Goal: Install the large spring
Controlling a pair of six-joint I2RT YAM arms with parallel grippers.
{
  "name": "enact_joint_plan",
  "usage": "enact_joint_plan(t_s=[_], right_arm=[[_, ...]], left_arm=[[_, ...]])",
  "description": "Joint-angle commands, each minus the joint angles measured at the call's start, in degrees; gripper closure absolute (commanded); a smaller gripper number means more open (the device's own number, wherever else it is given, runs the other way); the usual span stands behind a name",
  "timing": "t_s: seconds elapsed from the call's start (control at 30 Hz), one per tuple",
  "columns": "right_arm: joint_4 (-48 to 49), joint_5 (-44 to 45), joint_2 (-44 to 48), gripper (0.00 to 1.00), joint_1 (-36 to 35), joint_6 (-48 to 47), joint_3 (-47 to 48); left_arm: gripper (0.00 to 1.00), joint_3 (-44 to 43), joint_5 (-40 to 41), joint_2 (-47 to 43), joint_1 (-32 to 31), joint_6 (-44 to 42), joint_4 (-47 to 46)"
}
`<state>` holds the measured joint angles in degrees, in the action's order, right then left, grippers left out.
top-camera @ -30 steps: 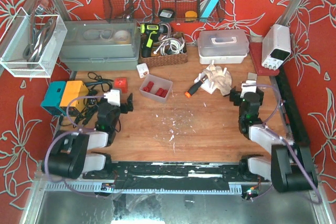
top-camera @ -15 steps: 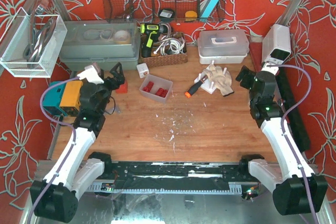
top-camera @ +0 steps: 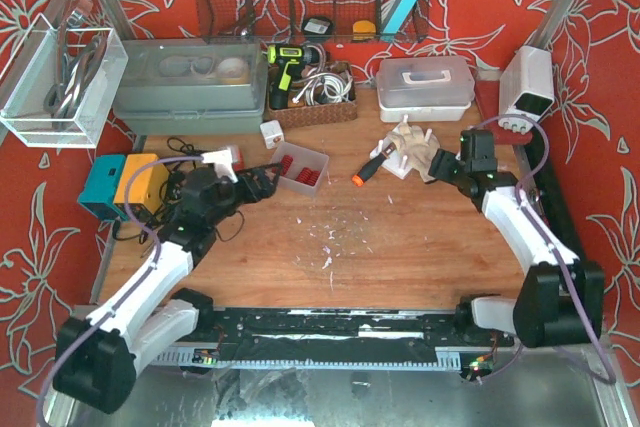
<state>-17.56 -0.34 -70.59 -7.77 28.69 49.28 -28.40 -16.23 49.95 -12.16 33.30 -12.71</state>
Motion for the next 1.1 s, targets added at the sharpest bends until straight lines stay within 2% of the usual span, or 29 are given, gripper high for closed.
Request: enact_joint_plan(t_s=[0.0, 0.23, 0.37, 0.57, 0.67, 1.07], right_arm=[[-2.5, 0.6, -5.0, 0.27, 0.0, -2.2, 3.3], [-2.4, -0.4, -14.6, 0.50, 0.0, -7.2, 9.5], [-5.3, 0.7, -20.9, 0.56, 0.0, -9.4, 13.9], [-6.9, -0.3, -29.1, 0.59, 0.0, -11.0, 19.4], [-5.5, -5.2, -31.3, 0.58, -0.4, -11.1, 20.4], [-6.7, -7.3, -39.1, 0.60, -1.3, -13.3, 27.4]], left_arm=[[0.01, -1.9, 0.3, 3.4, -8.2, -4.3, -1.5], [0.01, -2.0, 10.3, 9.2, -22.5, -10.8, -3.5], [0.01, 0.2, 14.0, 11.8, -27.6, -14.7, -5.3], [0.01, 5.8, 16.5, 12.8, -28.9, -18.7, -11.7], [0.01, 8.3, 17.3, 12.1, -28.9, -19.6, -15.2], [0.01, 10.0, 20.3, 8.3, -28.9, -20.1, -15.6]])
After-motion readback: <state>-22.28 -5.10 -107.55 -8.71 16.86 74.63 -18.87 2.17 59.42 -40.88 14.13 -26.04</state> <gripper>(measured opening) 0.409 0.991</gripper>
